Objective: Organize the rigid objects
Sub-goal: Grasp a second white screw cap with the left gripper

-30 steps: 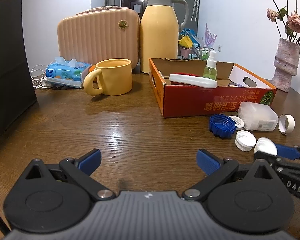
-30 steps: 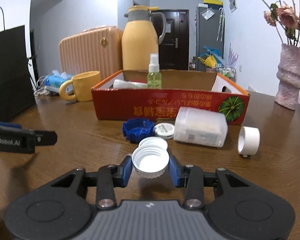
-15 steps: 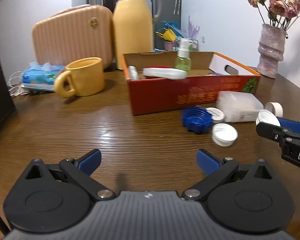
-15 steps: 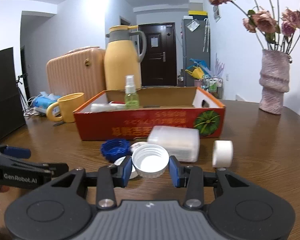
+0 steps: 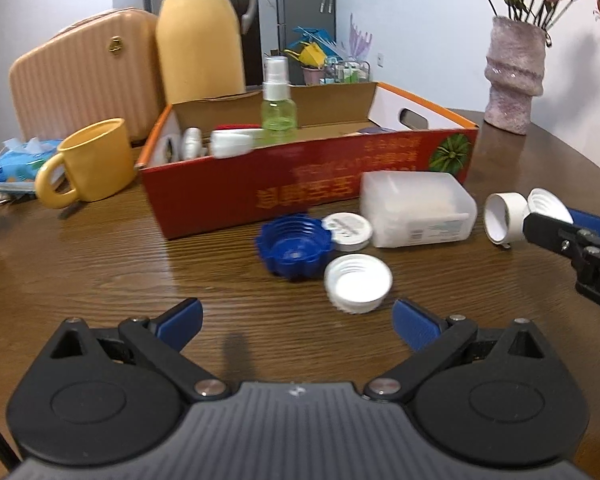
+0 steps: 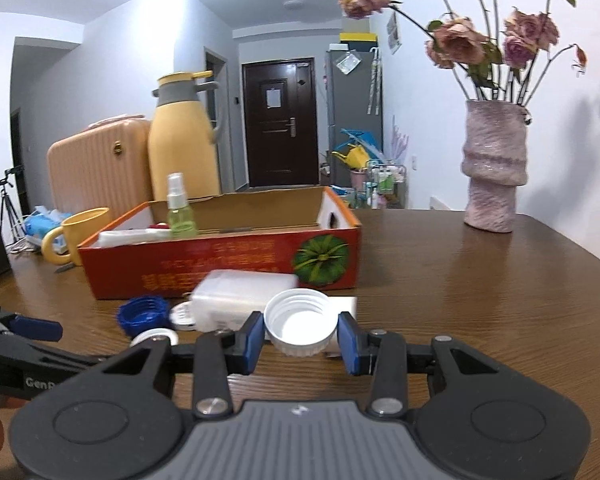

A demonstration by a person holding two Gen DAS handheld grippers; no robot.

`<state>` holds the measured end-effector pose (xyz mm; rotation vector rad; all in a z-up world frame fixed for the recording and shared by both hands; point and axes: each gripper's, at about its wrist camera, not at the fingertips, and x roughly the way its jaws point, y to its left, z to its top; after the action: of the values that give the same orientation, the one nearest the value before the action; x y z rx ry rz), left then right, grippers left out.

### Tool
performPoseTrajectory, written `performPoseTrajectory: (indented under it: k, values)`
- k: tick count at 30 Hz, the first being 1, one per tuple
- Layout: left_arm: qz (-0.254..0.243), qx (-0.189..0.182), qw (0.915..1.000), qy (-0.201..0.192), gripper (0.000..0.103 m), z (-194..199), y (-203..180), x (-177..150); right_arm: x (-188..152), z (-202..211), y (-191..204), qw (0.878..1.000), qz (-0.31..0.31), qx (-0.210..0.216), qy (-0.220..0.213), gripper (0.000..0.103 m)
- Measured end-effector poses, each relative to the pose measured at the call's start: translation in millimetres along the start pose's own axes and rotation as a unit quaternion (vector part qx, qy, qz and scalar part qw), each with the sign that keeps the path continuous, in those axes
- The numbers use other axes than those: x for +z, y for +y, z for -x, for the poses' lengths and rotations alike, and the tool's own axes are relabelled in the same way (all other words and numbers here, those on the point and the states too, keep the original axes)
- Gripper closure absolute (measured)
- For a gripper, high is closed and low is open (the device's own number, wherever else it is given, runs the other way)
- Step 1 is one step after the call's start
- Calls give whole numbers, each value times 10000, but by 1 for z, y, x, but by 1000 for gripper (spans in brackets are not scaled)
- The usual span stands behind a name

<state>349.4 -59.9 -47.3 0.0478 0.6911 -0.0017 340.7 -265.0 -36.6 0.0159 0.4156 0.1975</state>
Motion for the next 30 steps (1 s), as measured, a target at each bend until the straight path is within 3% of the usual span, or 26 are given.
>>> performPoseTrajectory:
  k: [7,17,22,25,27,30]
  values:
    - [-8,-9,9999,149,0,-17,-25,8,1,2,-23,9999,-114,-88,-38,64]
    - [83,2,9997,213,2,-33,-45,17,0,5,-23,10000,-83,4,-38,64]
    - [148,-24,9995,295,19,-38,-46,19,-1,4,-23,10000,-78,-33,-13,64]
    - [157,-115,9992,337,36,-40,-45,19,-1,3,-24,9999,-95,-74,-4,64]
    - [143,-159,9994,285,55,-39,-44,20,-2,4,-25,9999,-116,-80,-19,64]
    - [186,-277,9991,248,62,-36,-41,20,-2,6,-26,9999,-134,-60,-90,64]
